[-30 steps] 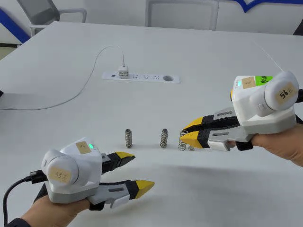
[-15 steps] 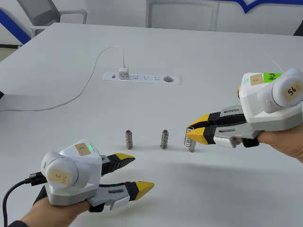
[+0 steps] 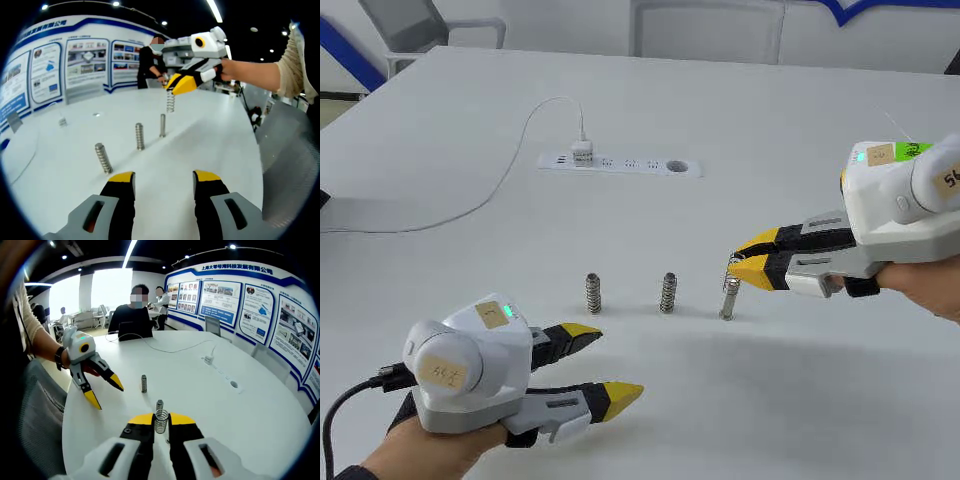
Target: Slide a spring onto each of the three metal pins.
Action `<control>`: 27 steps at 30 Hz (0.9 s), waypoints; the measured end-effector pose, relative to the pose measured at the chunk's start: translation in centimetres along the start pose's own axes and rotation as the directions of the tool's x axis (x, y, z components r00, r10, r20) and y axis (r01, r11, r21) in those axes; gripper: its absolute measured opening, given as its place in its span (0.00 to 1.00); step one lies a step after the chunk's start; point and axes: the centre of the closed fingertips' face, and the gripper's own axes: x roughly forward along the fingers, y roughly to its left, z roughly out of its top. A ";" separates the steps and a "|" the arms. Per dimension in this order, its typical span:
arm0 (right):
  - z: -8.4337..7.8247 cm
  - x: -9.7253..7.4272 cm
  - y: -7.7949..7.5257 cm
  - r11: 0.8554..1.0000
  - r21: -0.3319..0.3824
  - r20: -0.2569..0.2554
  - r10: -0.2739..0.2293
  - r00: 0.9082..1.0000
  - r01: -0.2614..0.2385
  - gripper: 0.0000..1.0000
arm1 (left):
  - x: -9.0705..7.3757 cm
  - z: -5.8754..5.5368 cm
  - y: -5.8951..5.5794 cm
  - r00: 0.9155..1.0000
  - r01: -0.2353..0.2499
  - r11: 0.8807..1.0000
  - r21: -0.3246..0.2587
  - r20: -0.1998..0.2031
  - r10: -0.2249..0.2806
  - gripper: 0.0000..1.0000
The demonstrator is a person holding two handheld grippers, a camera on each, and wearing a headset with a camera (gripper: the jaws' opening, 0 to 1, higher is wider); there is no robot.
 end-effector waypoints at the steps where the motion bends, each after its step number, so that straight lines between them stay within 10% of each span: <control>1: 0.0 0.0 -0.2 1.000 0.000 0.001 -0.004 1.000 0.004 0.11 | 0.0 0.0 0.0 1.000 -0.001 1.000 -0.001 0.001 0.001 0.47; 27: -1.1 0.6 -2.3 0.998 0.034 -0.008 -0.060 0.998 0.061 0.11 | -1.2 -0.8 1.2 0.999 -0.045 0.998 -0.036 -0.001 0.045 0.56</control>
